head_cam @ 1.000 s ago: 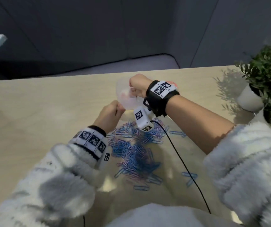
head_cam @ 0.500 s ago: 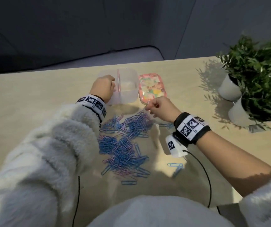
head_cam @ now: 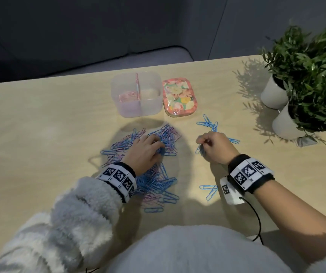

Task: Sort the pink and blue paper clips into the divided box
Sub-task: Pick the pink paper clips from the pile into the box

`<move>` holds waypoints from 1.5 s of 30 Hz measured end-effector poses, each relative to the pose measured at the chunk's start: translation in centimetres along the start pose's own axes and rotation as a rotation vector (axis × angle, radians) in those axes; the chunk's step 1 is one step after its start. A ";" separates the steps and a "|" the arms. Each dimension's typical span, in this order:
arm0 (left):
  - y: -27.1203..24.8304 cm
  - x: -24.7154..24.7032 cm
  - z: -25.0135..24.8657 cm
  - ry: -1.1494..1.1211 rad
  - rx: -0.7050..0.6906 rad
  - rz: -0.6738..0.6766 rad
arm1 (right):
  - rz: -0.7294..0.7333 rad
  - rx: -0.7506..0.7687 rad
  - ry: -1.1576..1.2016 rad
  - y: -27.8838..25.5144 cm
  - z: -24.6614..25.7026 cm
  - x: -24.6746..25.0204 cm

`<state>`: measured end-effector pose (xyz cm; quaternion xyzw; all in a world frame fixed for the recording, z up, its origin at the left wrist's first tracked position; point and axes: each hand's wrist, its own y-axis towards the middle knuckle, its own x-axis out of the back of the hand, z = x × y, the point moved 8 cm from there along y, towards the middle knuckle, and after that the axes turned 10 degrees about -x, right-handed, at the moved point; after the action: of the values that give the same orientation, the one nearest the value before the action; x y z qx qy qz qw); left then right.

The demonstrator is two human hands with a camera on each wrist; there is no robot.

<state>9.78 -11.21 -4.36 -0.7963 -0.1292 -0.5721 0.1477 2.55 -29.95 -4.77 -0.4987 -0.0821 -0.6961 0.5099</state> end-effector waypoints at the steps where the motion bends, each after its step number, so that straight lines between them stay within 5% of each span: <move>1: -0.1 0.0 0.1 0.006 0.007 -0.009 | -0.020 -0.010 0.008 -0.2 0.4 0.2; 10: -1.1 -0.1 -0.1 0.116 0.016 -0.043 | 0.016 0.047 -0.142 -1.2 7.7 -4.8; 20: -1.6 0.6 0.8 0.099 0.085 -0.079 | 0.124 -0.070 0.058 -0.9 2.4 -3.3; 32: 1.3 -1.0 -4.5 0.194 -0.166 -0.027 | 0.283 -0.059 0.048 -2.2 -0.6 -2.3; 38: 0.4 -1.0 -4.0 0.258 -0.099 -0.064 | 0.026 -0.010 0.032 -1.0 2.1 -0.7; 45: -0.4 -1.2 -3.3 0.322 -0.083 -0.034 | 0.052 -0.065 -0.027 0.8 6.2 -3.6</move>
<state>6.37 -12.13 -4.46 -0.6973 -0.0937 -0.6998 0.1238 6.87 -24.21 -4.79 -0.5263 -0.0532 -0.6782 0.5100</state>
